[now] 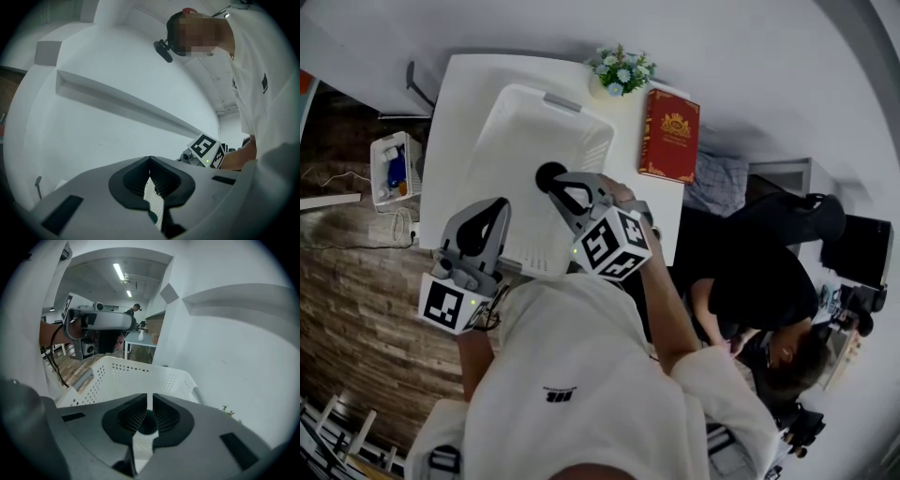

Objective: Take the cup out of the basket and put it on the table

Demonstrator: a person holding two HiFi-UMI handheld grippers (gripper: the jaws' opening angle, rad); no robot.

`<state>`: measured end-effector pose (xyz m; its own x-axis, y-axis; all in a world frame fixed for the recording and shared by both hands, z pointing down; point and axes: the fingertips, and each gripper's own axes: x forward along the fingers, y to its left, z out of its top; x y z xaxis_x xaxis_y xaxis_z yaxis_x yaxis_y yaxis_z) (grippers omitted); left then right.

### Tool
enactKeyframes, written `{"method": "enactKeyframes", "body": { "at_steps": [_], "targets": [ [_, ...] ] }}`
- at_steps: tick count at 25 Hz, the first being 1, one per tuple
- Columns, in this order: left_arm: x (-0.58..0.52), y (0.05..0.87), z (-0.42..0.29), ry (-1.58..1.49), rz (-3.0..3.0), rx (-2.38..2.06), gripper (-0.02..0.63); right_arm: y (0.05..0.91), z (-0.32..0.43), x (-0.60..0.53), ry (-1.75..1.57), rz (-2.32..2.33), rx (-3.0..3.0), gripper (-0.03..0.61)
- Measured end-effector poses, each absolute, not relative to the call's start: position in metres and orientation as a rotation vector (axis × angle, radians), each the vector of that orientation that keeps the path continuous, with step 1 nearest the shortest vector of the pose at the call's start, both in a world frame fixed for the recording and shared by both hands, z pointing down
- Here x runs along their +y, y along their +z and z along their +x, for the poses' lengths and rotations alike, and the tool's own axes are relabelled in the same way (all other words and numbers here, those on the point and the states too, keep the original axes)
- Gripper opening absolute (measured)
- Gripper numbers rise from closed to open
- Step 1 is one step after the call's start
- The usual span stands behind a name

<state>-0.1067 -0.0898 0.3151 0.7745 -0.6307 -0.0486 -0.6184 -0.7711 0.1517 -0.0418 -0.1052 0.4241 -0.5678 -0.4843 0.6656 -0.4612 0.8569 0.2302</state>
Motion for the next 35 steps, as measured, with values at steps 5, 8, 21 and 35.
{"method": "enactKeyframes", "body": {
  "at_steps": [5,8,21,35],
  "targets": [
    [-0.095,0.319,-0.112,-0.149,2.821,-1.008,0.011,0.442,-0.043,-0.115,-0.06,0.6,-2.177,0.034],
    [-0.098,0.319,-0.117,-0.161,2.817,-1.02,0.011,0.453,-0.044,-0.12,-0.07,0.544,-2.129,0.054],
    [-0.108,0.328,-0.128,-0.2,2.763,-1.056,0.011,0.502,-0.048,-0.126,-0.064,0.274,-1.939,0.198],
    [-0.116,0.334,-0.138,-0.24,2.737,-1.074,0.011,0.55,-0.045,-0.12,0.032,0.065,-1.756,0.379]
  ]
}}
